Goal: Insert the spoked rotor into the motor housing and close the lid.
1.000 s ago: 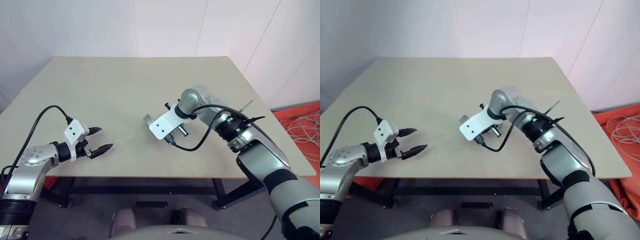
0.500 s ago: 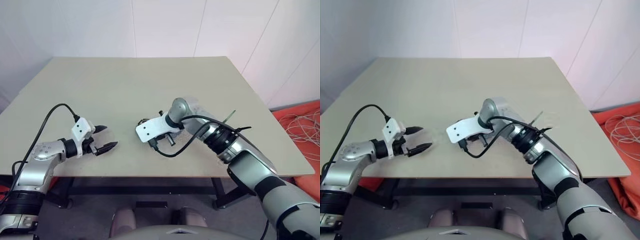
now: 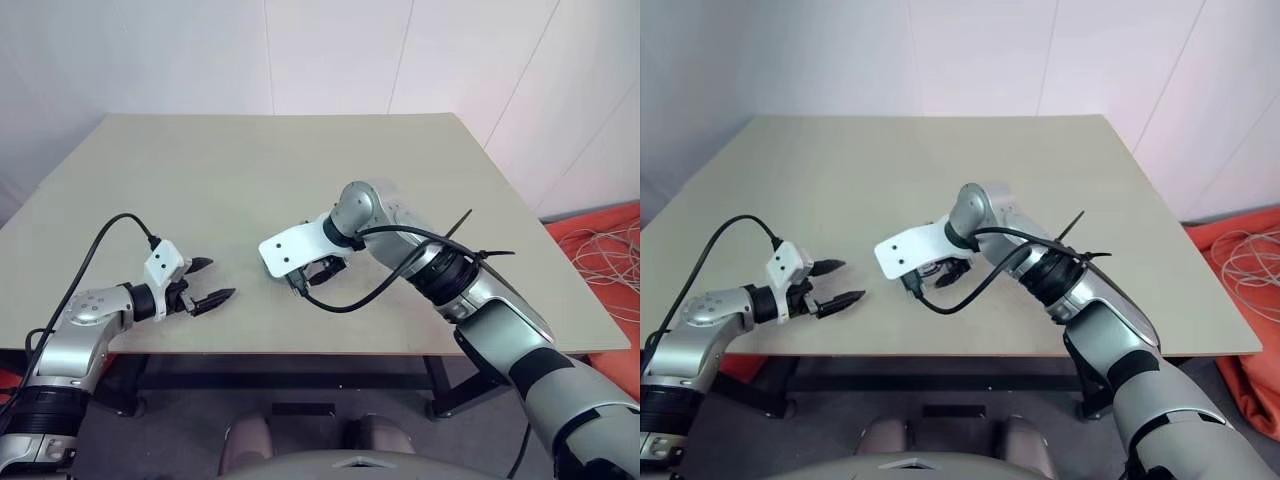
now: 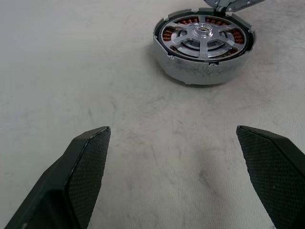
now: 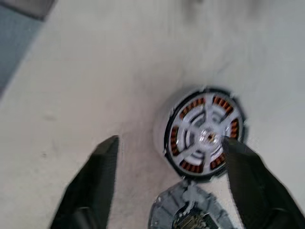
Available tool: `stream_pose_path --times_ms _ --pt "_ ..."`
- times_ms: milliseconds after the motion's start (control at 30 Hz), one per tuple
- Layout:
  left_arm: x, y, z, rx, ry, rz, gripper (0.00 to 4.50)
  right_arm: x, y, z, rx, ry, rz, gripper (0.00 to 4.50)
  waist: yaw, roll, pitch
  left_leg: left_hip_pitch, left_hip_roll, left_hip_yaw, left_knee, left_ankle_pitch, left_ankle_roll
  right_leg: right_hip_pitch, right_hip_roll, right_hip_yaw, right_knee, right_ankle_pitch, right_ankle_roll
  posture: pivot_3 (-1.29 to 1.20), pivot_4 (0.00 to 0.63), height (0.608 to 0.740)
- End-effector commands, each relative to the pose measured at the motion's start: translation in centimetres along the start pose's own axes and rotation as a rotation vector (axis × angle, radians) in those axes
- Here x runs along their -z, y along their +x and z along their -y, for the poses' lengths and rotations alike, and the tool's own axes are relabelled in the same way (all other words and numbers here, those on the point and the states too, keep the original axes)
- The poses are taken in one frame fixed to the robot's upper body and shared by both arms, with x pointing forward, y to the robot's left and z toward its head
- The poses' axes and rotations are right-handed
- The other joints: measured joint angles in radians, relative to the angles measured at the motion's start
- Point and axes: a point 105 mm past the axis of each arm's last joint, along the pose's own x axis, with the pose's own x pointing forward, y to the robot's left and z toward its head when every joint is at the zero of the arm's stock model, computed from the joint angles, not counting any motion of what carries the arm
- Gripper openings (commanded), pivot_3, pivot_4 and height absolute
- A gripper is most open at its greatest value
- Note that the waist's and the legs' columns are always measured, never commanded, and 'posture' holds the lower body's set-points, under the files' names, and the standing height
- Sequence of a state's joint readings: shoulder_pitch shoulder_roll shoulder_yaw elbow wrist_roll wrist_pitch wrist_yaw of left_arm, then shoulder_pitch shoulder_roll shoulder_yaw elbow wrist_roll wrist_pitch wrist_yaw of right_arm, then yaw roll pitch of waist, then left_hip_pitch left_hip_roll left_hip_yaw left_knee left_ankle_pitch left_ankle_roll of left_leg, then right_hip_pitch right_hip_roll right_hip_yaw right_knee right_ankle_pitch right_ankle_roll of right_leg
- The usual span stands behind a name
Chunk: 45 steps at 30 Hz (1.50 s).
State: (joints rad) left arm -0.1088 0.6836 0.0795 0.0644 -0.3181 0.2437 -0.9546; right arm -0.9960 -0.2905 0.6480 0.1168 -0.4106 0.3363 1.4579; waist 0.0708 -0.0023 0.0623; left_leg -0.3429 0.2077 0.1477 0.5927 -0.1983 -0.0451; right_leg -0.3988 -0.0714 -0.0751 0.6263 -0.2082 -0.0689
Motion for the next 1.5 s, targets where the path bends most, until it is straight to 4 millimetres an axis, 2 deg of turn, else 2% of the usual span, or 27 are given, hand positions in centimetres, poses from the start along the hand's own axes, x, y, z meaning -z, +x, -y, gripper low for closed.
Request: stream_pose_path --times_ms 33,133,200,267,333,367,400,467,533,600,667,733,833,900,967,1100,1333,1500 --pt "-1.8 0.2 -0.3 0.002 0.028 0.056 4.50 -3.0 -3.1 1.9 0.095 -0.009 0.109 4.46 0.000 0.000 0.000 0.000 0.000 0.000 0.000 0.000 0.000 0.000 0.000 0.000 0.000 0.000 0.000 0.00 0.000 0.740" --pt "-2.2 0.4 -0.3 0.001 0.023 0.072 4.50 -4.9 -7.2 4.4 0.210 0.110 0.282 4.46 0.000 0.000 0.000 0.001 0.000 0.000 0.001 0.000 0.000 0.001 0.000 0.000 0.000 0.000 0.000 0.00 0.000 0.740" --pt "-2.2 0.4 -0.4 -0.006 0.001 0.076 4.50 -4.1 -10.0 6.3 0.323 0.204 0.350 4.46 0.003 0.000 0.000 0.000 0.000 0.000 0.001 0.000 0.000 0.001 0.000 0.000 0.000 0.000 0.000 0.00 0.000 0.740" --pt "-2.4 0.2 -0.6 -0.016 -0.001 0.091 4.50 -1.2 -12.2 8.0 0.468 0.358 0.377 4.46 0.006 0.000 0.000 0.002 0.000 0.000 0.001 0.000 0.000 0.002 0.000 0.000 0.000 0.000 0.000 0.00 0.000 0.740" --pt "-2.6 0.1 -0.7 -0.028 -0.001 0.107 4.50 1.7 -13.4 8.9 0.591 0.449 0.355 4.46 0.012 -0.001 0.000 0.004 0.000 -0.001 0.001 0.000 0.000 0.005 0.000 0.000 -0.002 0.000 0.001 0.00 0.000 0.740" --pt "-2.7 -0.1 -0.8 -0.035 -0.007 0.120 4.50 4.1 -14.0 9.0 0.662 0.540 0.343 4.46 0.014 -0.001 0.000 0.006 -0.001 -0.001 0.001 -0.001 0.000 0.008 0.000 0.000 -0.002 -0.002 0.004 0.00 0.000 0.740" --pt "-2.8 -0.3 -0.9 -0.042 -0.011 0.133 4.50 6.6 -14.5 8.6 0.722 0.625 0.329 4.29 0.015 -0.001 0.000 0.007 -0.001 0.000 0.001 -0.001 0.001 0.009 -0.001 0.000 -0.003 -0.004 0.007 0.00 0.000 0.740" --pt "-2.9 -0.8 -1.1 -0.056 -0.018 0.144 4.50 12.3 -15.0 6.7 0.846 0.818 0.307 3.89 0.023 -0.002 -0.001 0.007 -0.002 0.000 0.001 -0.001 0.001 0.009 -0.001 0.001 -0.003 -0.004 0.007 0.00 0.000 0.740" --pt "-2.8 -1.0 -1.2 -0.068 -0.012 0.140 4.50 17.1 -14.8 3.8 0.931 0.973 0.250 3.18 0.028 -0.002 0.000 0.008 -0.002 0.000 0.001 -0.001 0.001 0.010 -0.001 0.000 -0.003 -0.004 0.007 0.00 0.000 0.740" --pt "-2.7 -1.3 -1.2 -0.078 -0.005 0.137 4.50 20.1 -13.6 0.3 0.936 1.075 0.181 2.51 0.030 0.000 0.001 0.006 -0.002 0.000 0.001 -0.001 0.001 0.010 -0.001 0.000 -0.003 -0.001 0.001 0.00 0.000 0.740" --pt "-2.7 -1.6 -1.2 -0.080 -0.005 0.136 4.50 21.5 -11.9 -2.8 0.893 1.131 0.131 1.73 0.027 0.002 0.001 0.002 -0.002 0.001 0.001 0.000 -0.001 0.006 -0.001 0.000 -0.002 0.000 0.001 0.00 0.000 0.740" --pt "-2.6 -1.9 -1.3 -0.086 -0.001 0.129 4.50 21.4 -9.5 -5.7 0.803 1.172 0.121 1.02 0.023 0.003 0.001 -0.004 -0.002 0.001 0.001 0.000 -0.001 0.001 0.000 0.000 -0.002 0.000 0.000 0.00 0.000 0.740" --pt "-2.6 -2.0 -1.3 -0.094 0.003 0.126 4.50 19.6 -6.7 -7.4 0.699 1.168 0.160 0.01 0.018 0.006 0.001 -0.006 -0.001 0.001 0.001 -0.001 0.000 -0.002 0.004 0.000 -0.002 0.000 0.000 0.00 0.000 0.740" --pt "-2.7 -2.0 -1.4 -0.102 0.011 0.130 4.50 17.6 -4.7 -7.3 0.648 1.156 0.219 0.01 0.016 0.007 0.001 -0.005 0.000 0.002 0.001 0.000 0.000 -0.002 0.005 0.000 -0.002 -0.001 0.001 0.00 0.000 0.740" --pt "-2.8 -1.9 -1.3 -0.103 0.013 0.132 4.50 15.4 -3.2 -6.2 0.615 1.141 0.282 0.01 0.015 0.007 0.001 -0.003 0.001 0.002 0.001 0.001 -0.002 -0.001 0.007 0.000 -0.002 -0.003 0.006 0.00 0.000 0.740" --pt "-3.0 -1.8 -1.4 -0.107 0.018 0.135 4.50 12.6 -1.8 -3.5 0.598 1.079 0.349 0.01 0.022 0.008 0.001 0.004 0.002 0.001 0.002 0.002 -0.004 0.002 0.007 0.000 -0.003 -0.004 0.006 0.00 0.000 0.740" --pt "-3.1 -1.7 -1.2 -0.117 0.028 0.134 4.50 11.0 -2.2 0.9 0.665 0.995 0.403 0.01 0.025 0.007 0.001 0.010 0.000 0.000 0.003 0.002 -0.004 0.011 0.004 0.000 -0.005 -0.004 0.007 0.00 0.000 0.740" --pt "-3.1 -1.3 -0.7 -0.103 0.015 0.140 4.50 8.8 -3.1 2.6 0.650 0.937 0.480 0.01 0.023 0.007 0.001 0.008 0.000 0.001 0.001 0.002 -0.003 0.008 0.004 0.000 -0.003 -0.003 0.006 0.00 0.000 0.740"
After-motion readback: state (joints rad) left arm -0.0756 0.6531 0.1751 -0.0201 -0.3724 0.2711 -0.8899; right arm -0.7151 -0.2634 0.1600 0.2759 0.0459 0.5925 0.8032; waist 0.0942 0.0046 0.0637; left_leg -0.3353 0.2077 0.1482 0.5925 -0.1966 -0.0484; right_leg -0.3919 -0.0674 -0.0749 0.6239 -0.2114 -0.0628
